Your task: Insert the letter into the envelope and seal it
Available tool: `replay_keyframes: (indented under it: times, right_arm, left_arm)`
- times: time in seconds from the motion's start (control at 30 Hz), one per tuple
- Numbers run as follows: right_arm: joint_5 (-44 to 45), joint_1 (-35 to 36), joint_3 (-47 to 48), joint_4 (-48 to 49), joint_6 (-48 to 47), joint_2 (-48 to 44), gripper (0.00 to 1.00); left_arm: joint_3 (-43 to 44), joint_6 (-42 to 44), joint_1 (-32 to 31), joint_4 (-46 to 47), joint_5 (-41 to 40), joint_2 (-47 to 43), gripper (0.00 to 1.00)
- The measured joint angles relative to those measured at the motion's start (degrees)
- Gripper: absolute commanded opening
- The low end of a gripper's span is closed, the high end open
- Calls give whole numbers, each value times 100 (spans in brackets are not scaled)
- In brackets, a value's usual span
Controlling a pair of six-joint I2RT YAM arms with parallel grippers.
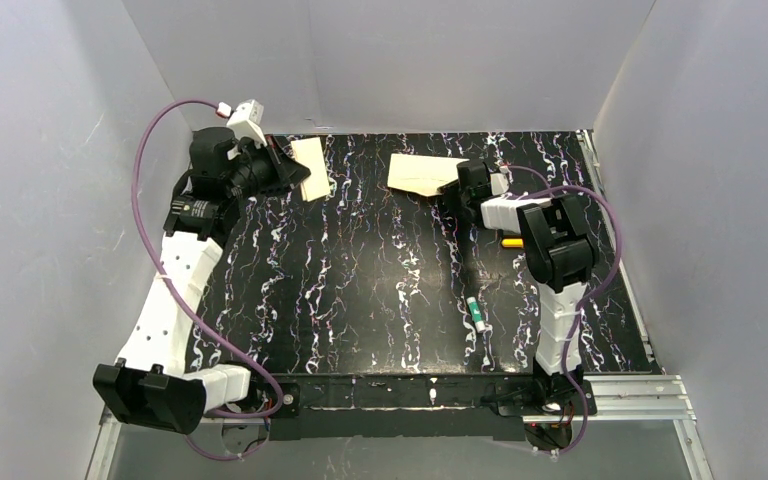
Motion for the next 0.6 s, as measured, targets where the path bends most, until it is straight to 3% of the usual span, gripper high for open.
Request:
replay_keyframes:
  times: [0.17, 0.4, 0.6]
  right_arm:
    - [-92, -17, 24, 72, -105, 111, 2]
    - [-776, -74, -48, 363, -922, 70, 1]
    - [-2031, -96, -249, -317, -2186, -520, 1]
  left_arm:
    - [188, 127, 0, -107, -87, -118, 0]
    - [260, 162, 0, -118, -103, -273, 0]
    - [258, 55, 2, -87, 168, -225, 0]
